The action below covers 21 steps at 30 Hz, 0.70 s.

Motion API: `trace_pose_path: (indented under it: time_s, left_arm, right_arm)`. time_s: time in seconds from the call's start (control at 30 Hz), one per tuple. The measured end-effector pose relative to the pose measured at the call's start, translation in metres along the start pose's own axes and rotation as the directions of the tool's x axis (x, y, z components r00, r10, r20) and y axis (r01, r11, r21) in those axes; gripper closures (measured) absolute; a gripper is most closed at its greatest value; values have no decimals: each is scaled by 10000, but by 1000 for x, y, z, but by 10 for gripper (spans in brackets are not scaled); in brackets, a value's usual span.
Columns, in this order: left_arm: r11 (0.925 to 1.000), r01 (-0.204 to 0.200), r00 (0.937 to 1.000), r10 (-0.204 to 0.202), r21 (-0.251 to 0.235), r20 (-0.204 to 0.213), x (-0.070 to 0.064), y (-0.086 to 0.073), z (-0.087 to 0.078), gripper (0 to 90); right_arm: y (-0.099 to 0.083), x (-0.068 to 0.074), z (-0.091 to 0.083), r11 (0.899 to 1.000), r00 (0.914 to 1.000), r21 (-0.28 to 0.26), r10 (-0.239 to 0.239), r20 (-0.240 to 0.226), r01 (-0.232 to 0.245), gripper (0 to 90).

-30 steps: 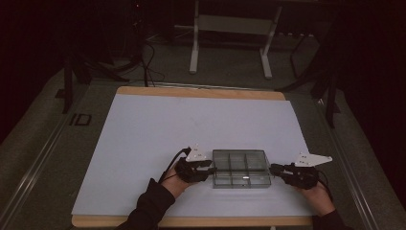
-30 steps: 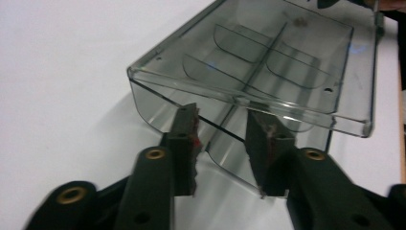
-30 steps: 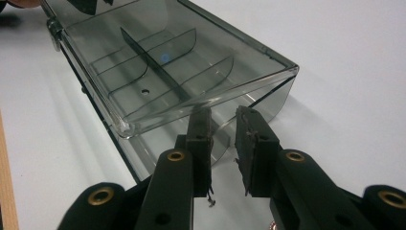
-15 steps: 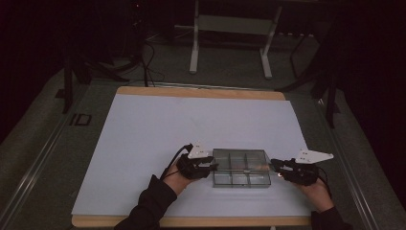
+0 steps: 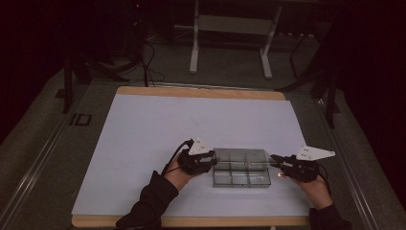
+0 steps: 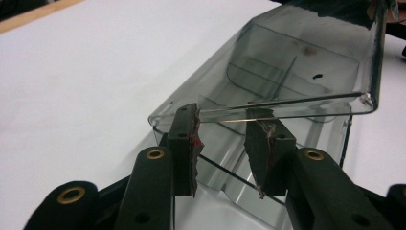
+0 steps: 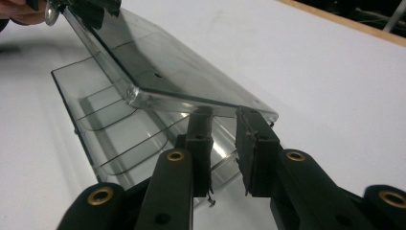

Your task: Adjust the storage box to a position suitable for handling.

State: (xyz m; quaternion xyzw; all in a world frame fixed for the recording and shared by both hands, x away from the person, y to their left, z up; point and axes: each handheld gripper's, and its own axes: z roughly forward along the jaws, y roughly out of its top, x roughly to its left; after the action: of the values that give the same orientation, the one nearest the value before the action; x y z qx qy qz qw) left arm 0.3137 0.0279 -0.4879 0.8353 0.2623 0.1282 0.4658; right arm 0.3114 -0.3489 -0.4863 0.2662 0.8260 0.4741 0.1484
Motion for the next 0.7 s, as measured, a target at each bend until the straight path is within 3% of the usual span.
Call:
trace_pose_path:
  time_s: [0.5, 0.7]
  left_arm:
    - [9993, 13, 9979, -37, -373, -652, 10, 17, 3, 765]
    - [9982, 302, 9965, -340, -514, -760, 17, 20, 4, 796]
  right_arm:
    - [15, -11, 5, 9995, 9983, -321, -2, 576, 21, 830]
    - [23, -16, 10, 9994, 9965, -353, -24, 839, 53, 840]
